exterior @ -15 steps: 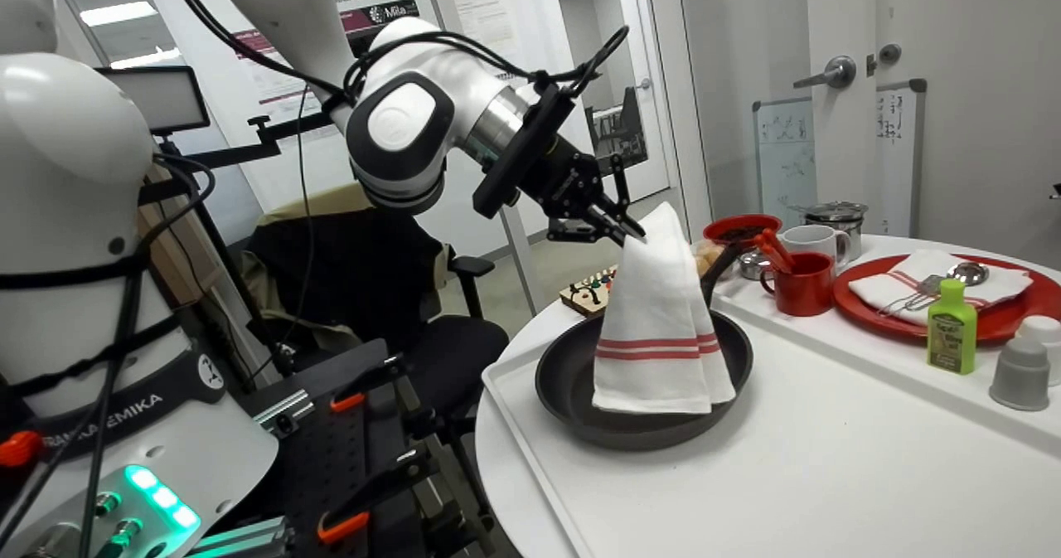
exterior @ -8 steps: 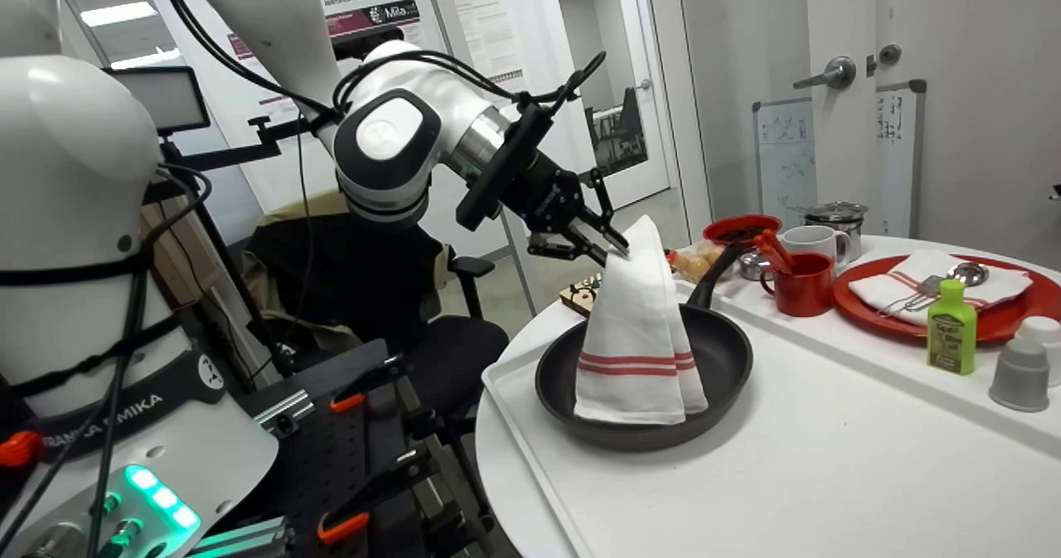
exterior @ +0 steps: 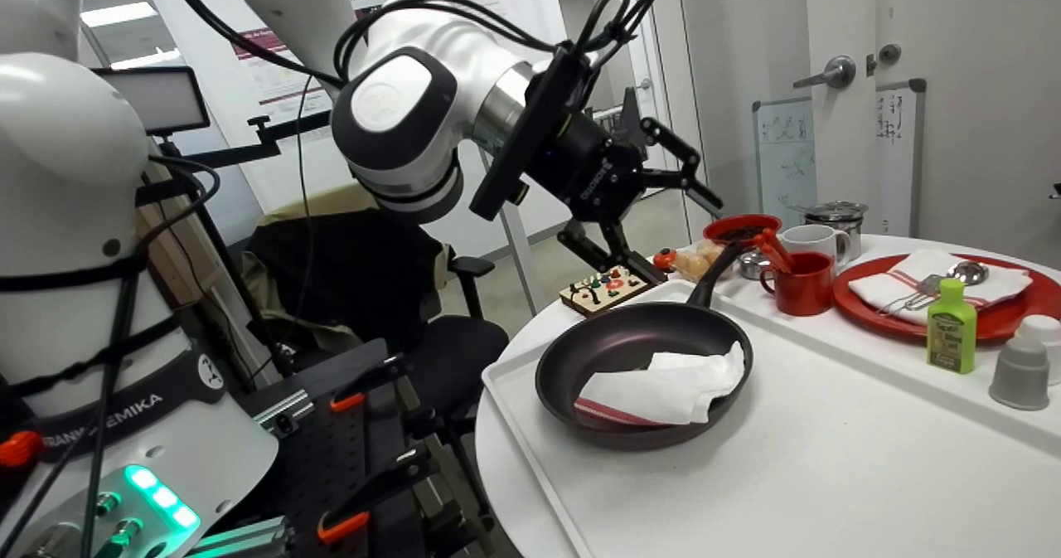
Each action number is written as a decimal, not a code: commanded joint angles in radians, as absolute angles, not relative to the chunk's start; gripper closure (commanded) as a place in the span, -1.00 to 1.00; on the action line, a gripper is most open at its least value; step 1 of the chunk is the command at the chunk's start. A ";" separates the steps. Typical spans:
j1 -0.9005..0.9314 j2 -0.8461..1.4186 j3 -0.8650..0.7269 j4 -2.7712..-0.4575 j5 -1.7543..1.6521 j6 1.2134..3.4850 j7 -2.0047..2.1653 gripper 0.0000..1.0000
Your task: Use the tissue to wipe the pan
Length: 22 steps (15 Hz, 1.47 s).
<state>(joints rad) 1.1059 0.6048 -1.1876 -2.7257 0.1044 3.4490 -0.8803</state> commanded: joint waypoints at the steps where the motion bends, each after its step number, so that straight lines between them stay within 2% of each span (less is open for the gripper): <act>1: 0.882 0.552 -1.143 -2.643 -0.020 3.427 -0.850 -1.00; 5: 0.597 0.402 -0.947 -2.568 -0.178 3.356 -0.811 -1.00; 9: 0.313 0.262 -0.647 -2.550 -0.304 3.253 -0.796 -1.00; 13: 0.117 0.164 -0.351 -2.600 -0.313 3.117 -0.750 -1.00; 15: 0.054 0.196 -0.189 -2.589 -0.046 3.055 -0.914 -1.00; 18: -0.146 0.327 0.048 -2.415 0.201 2.869 -1.072 -1.00; 22: -0.238 0.489 0.023 -2.222 0.179 2.690 -0.985 -1.00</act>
